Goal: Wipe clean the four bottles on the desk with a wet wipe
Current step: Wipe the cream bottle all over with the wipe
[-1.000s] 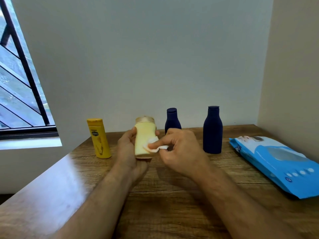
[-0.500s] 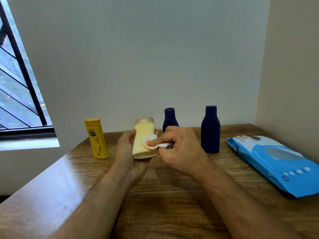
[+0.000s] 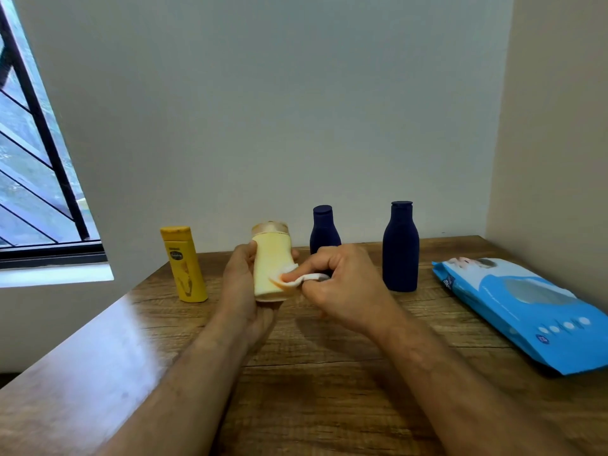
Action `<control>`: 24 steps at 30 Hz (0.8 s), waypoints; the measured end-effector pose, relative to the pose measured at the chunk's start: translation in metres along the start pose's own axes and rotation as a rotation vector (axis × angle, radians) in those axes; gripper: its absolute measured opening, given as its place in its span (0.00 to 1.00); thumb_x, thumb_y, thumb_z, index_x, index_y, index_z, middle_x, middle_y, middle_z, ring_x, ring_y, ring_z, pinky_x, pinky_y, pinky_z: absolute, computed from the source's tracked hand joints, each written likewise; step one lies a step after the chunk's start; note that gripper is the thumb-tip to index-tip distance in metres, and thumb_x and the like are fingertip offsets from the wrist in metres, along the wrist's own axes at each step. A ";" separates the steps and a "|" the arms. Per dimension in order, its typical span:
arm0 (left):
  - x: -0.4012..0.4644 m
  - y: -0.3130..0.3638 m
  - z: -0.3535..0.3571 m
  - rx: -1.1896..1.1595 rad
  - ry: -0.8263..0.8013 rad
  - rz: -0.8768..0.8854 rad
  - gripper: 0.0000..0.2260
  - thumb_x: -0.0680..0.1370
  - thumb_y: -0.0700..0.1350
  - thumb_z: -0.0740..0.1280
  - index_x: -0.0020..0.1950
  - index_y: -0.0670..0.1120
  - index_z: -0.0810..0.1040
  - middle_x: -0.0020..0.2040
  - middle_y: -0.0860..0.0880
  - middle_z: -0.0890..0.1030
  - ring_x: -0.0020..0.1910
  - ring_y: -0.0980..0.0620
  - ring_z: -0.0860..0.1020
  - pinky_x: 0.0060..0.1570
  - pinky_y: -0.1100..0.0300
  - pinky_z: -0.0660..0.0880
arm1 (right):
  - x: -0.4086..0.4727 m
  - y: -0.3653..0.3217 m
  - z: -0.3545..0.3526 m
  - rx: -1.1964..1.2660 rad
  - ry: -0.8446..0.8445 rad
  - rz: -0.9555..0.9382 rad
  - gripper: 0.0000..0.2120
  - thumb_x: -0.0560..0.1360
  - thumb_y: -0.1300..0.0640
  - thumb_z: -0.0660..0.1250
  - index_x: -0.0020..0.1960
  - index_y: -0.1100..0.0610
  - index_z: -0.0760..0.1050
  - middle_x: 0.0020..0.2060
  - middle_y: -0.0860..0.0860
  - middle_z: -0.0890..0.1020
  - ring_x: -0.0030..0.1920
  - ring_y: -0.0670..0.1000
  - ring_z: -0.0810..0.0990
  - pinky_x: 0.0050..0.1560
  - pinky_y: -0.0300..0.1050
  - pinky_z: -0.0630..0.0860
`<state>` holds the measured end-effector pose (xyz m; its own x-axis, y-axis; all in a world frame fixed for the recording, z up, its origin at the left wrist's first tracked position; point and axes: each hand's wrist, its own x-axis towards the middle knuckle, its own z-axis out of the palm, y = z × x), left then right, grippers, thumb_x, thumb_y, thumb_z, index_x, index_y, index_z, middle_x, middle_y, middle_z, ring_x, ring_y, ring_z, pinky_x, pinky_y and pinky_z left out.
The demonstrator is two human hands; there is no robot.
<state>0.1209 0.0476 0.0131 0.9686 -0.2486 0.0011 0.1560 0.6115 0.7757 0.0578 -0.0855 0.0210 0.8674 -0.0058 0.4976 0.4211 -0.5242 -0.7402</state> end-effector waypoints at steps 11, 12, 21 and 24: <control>0.024 -0.005 -0.019 0.881 0.311 0.592 0.24 0.82 0.62 0.56 0.74 0.51 0.67 0.61 0.48 0.77 0.57 0.49 0.76 0.53 0.53 0.75 | 0.007 0.010 0.000 0.358 0.167 0.228 0.09 0.77 0.59 0.69 0.56 0.58 0.82 0.42 0.54 0.84 0.28 0.50 0.80 0.36 0.50 0.83; 0.028 -0.007 -0.025 1.001 0.314 0.637 0.27 0.80 0.64 0.57 0.75 0.51 0.66 0.64 0.48 0.77 0.61 0.47 0.75 0.59 0.48 0.74 | 0.007 0.010 0.001 0.324 0.161 0.224 0.09 0.77 0.58 0.69 0.56 0.57 0.82 0.43 0.53 0.83 0.28 0.49 0.81 0.34 0.46 0.83; 0.049 -0.013 -0.043 1.343 0.472 0.586 0.34 0.77 0.61 0.67 0.77 0.44 0.65 0.70 0.42 0.72 0.67 0.40 0.72 0.67 0.41 0.71 | 0.004 0.013 0.009 0.138 0.126 0.180 0.10 0.76 0.57 0.70 0.57 0.53 0.82 0.41 0.44 0.81 0.34 0.47 0.83 0.31 0.37 0.80; 0.049 -0.017 -0.042 1.387 0.476 0.572 0.33 0.75 0.61 0.70 0.75 0.45 0.67 0.68 0.43 0.73 0.65 0.42 0.74 0.63 0.44 0.74 | 0.004 0.014 0.011 0.115 0.125 0.172 0.10 0.76 0.56 0.70 0.57 0.53 0.82 0.41 0.45 0.81 0.34 0.47 0.83 0.32 0.38 0.81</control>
<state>0.1742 0.0568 -0.0262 0.8461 0.1786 0.5023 -0.2712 -0.6669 0.6940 0.0697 -0.0837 0.0081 0.8923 -0.1960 0.4066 0.3035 -0.4064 -0.8618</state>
